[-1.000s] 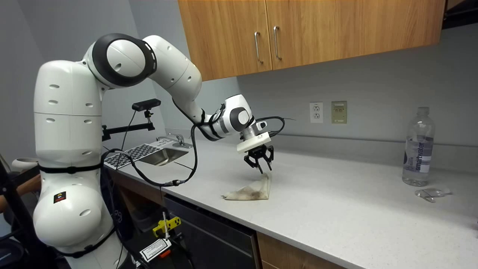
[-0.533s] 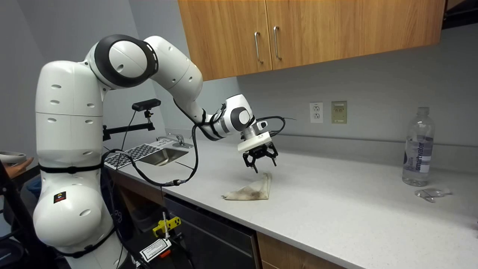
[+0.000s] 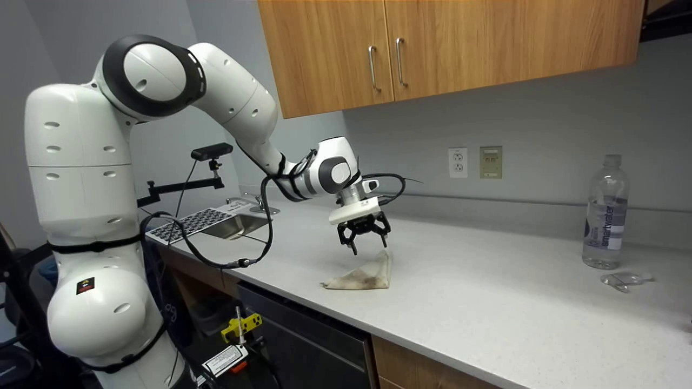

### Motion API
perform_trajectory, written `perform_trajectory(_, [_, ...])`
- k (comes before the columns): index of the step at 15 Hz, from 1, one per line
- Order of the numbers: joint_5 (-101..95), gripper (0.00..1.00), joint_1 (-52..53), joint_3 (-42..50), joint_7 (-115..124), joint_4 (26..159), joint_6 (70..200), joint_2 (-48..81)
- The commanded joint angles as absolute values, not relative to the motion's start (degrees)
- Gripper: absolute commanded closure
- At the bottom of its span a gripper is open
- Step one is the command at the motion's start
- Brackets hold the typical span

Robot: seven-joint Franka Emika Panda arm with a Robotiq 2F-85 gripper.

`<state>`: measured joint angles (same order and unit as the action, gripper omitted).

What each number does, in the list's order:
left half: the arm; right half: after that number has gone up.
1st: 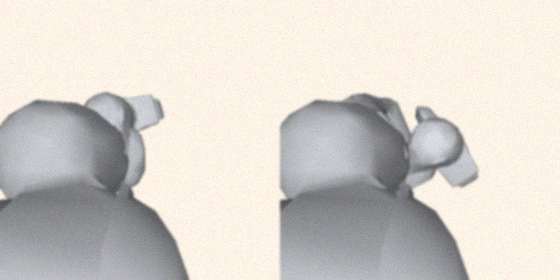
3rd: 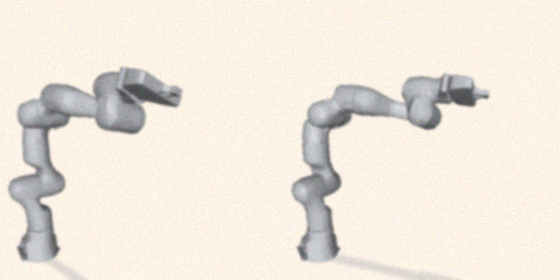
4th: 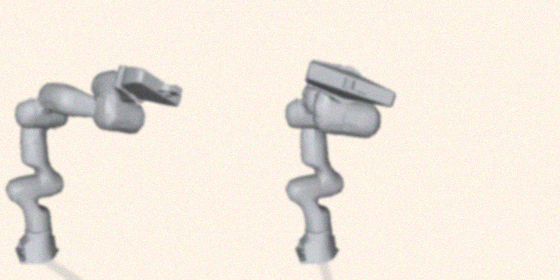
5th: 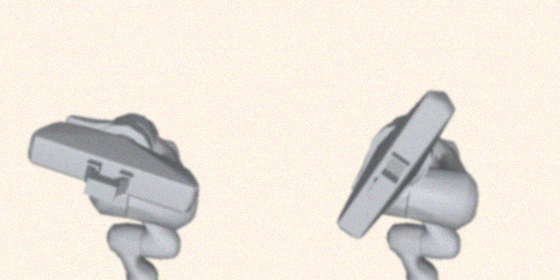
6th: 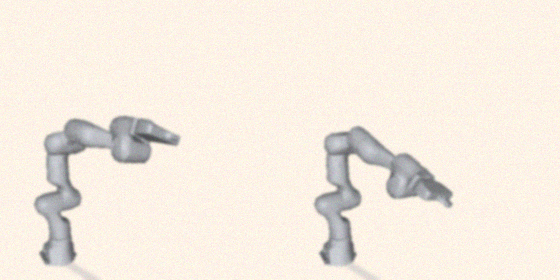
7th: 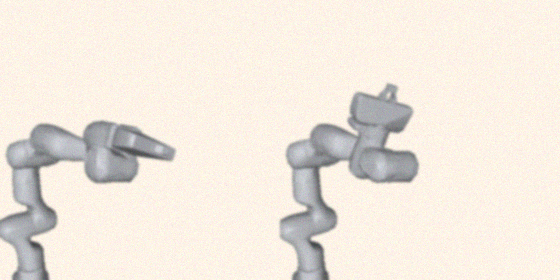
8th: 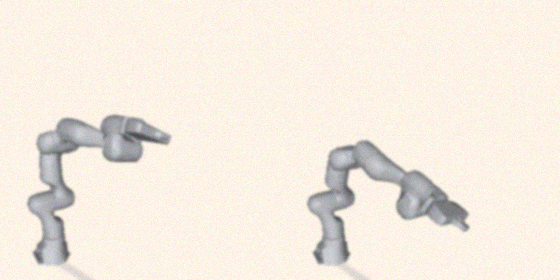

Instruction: Fold the cloth on the table

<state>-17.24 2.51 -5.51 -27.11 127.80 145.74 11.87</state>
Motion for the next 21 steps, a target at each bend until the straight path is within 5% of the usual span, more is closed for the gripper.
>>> perform_trajectory(1, [-8.61,0.0,0.88,-7.36,-31.7,138.34,148.92,2.64])
perform_trajectory(13, [-2.35,0.0,9.68,-4.31,-30.02,161.64,172.72,-17.62])
perform_trajectory(21, [-4.64,0.0,9.78,-3.09,-28.88,157.62,170.37,-12.54])
